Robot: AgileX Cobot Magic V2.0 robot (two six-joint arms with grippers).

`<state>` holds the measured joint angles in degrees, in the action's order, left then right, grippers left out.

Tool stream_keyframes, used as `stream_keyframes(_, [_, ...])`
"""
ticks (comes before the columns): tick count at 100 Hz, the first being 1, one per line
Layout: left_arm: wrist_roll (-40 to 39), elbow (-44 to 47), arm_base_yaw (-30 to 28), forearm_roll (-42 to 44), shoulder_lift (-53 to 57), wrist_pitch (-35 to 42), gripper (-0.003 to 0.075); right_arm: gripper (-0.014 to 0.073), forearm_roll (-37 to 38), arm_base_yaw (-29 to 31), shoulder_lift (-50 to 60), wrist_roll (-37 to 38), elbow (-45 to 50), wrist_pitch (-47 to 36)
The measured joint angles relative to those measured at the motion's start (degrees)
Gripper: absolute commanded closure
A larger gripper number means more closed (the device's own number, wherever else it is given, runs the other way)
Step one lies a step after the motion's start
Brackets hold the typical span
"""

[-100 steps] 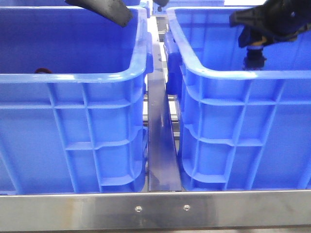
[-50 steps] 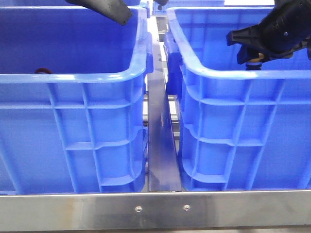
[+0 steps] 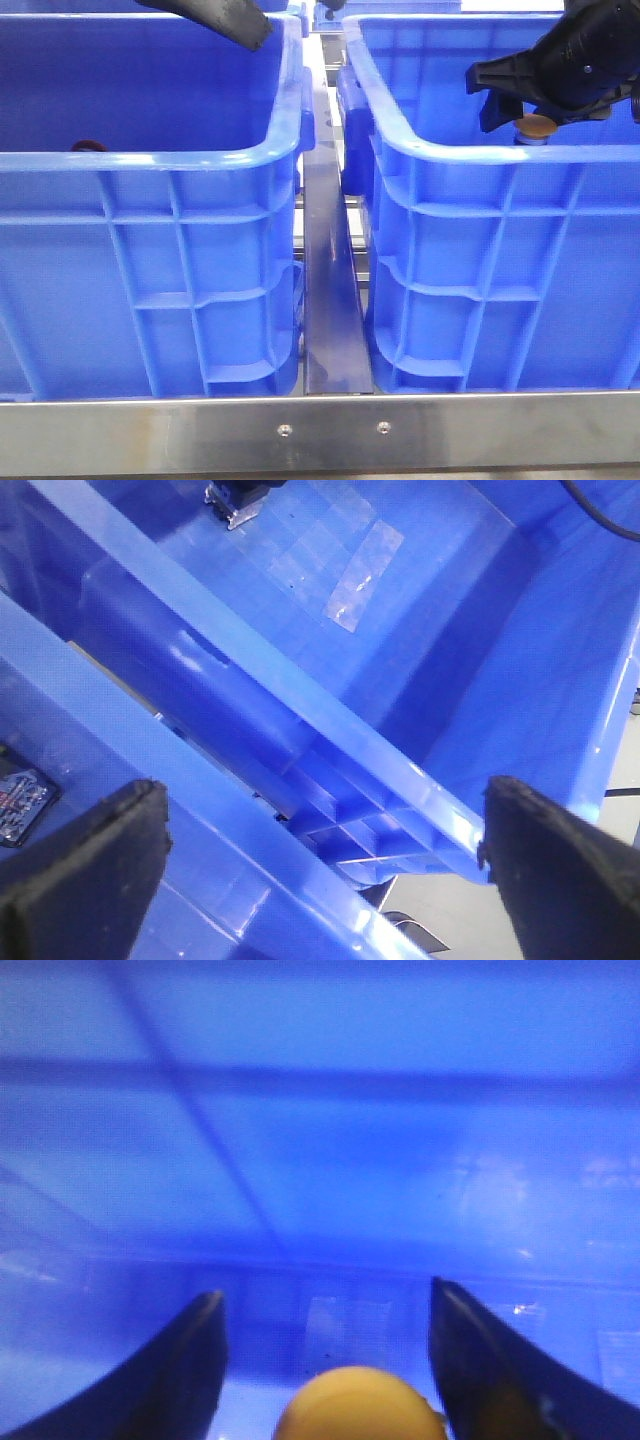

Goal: Pick red and yellow buttons and place in box
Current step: 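Lower the yellow button into the empty blue bin, open right gripper, then move the left gripper back over the button bin to a red button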

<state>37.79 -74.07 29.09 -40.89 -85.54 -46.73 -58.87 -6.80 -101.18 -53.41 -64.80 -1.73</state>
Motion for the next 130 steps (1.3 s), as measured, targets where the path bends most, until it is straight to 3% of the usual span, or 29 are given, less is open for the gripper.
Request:
stream_keyframes(44, [0.0,0.0,0.0,0.0,0.0,0.0,0.0121,0.0105,0.0,0.0,2.4,0.0,0.0,0.1])
stream_keyframes(94, [0.0,0.0,-0.1,0.0,0.0,0.5,0.0121,0.0105,0.0,0.0,23.1,-0.2,11.5,1.7])
stream_keyframes(112, [-0.2,0.0,-3.5,0.0,1.7,0.5,0.0121,0.0105,0.0,0.0,30.8,-0.2,16.7,1.7])
stream_keyframes(130, [-9.6,0.0,-9.6,6.1,4.3,0.6,0.0121,0.0105,0.0,0.0,34.5,-0.2,19.2,1.7])
